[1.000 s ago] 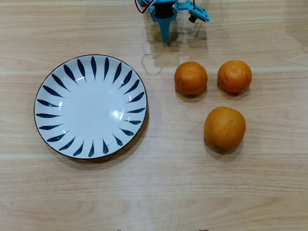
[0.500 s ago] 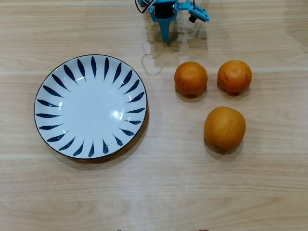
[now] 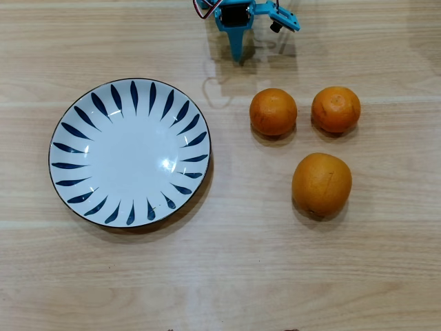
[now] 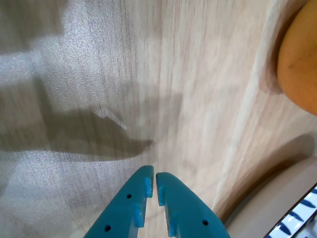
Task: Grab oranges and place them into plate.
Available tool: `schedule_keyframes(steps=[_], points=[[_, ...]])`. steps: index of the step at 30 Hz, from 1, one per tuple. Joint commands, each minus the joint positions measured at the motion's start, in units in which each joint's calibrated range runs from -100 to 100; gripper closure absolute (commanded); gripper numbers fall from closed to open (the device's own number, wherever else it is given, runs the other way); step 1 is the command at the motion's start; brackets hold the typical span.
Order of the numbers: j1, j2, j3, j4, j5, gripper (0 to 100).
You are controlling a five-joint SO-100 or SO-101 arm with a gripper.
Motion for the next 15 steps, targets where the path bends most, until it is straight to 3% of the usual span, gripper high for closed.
schedule_keyframes(steps=[1,10,15], points=[[0.3,-0.4,-1.0,0.2,-0.2,98],[0.3,0.4,-1.3,-0.2,-0.2,98],[1.0,8.9,-4.0,-1.7,0.1,98]])
